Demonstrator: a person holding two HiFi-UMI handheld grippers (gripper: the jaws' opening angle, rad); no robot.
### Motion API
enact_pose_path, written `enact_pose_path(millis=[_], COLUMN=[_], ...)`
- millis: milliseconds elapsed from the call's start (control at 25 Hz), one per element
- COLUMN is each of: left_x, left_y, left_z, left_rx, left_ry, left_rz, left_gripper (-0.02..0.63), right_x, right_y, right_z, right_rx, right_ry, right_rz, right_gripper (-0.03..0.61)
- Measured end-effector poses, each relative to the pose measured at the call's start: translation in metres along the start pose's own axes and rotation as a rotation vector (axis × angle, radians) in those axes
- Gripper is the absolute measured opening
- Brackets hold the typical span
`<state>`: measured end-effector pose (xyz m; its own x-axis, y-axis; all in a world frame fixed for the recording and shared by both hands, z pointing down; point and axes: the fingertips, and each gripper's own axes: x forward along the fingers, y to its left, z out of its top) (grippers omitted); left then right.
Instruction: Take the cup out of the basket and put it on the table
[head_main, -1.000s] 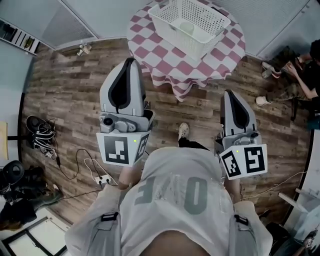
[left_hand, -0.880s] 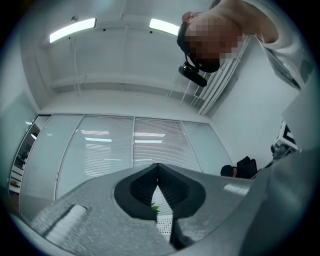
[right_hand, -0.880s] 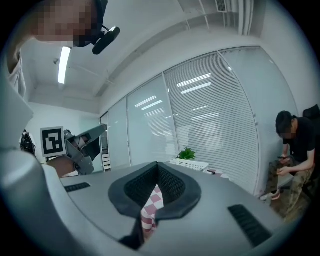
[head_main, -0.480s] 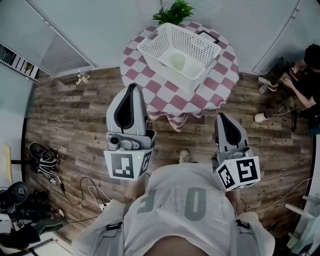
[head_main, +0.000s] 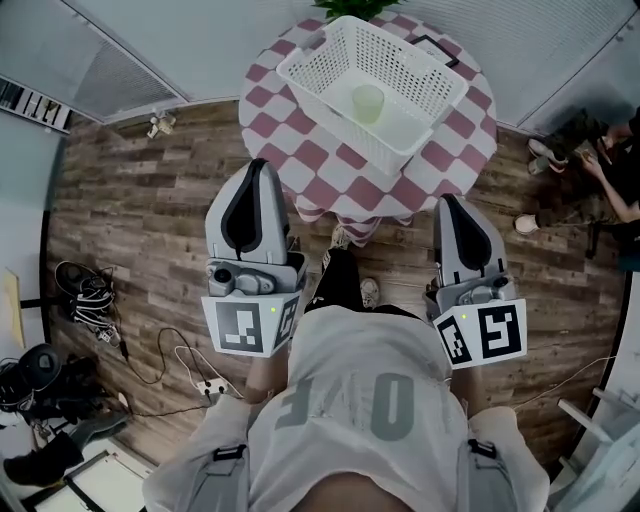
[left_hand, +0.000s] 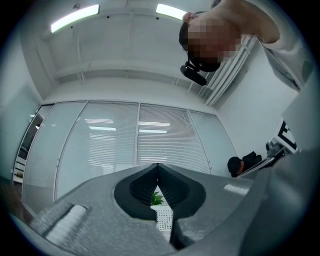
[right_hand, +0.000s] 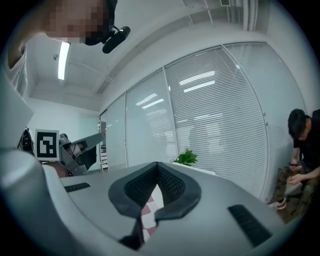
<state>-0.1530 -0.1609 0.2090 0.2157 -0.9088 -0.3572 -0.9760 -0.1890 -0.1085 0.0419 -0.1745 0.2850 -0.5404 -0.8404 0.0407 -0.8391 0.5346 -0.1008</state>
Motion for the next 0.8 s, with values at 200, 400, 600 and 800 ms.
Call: enact_pose_path(millis=[200,400,600,800], left_x=[0.041,0.1,0.161,0.206], left_y=[0.015,0.041,0.071,0.094], left_z=[-0.025,-0.049,-0.068,-0.085], left_rx=[-0.015,-0.043,-0.072,-0.105], left_ry=[-0.002,-0.014,-0.001,0.015], left_rz=[-0.046,-0.088,-0.139,-0.183], left_gripper=[0.005,0.005,0.005,0.005], right_x=[0.039,0.1,0.164,0.207], right_y=[-0.015,-0.033,-0.045,-0.052], right_z=[-0.002,0.012,0.033,0.043], right_rx=[-0.006,-0.006,-0.003,0.001], right_ry=[0.002,-0.017,-0.018,-0.004], right_rz=[-0.042,-0.081,-0.112,-0.156], right_gripper=[0.008,0.008,0.008,0.008])
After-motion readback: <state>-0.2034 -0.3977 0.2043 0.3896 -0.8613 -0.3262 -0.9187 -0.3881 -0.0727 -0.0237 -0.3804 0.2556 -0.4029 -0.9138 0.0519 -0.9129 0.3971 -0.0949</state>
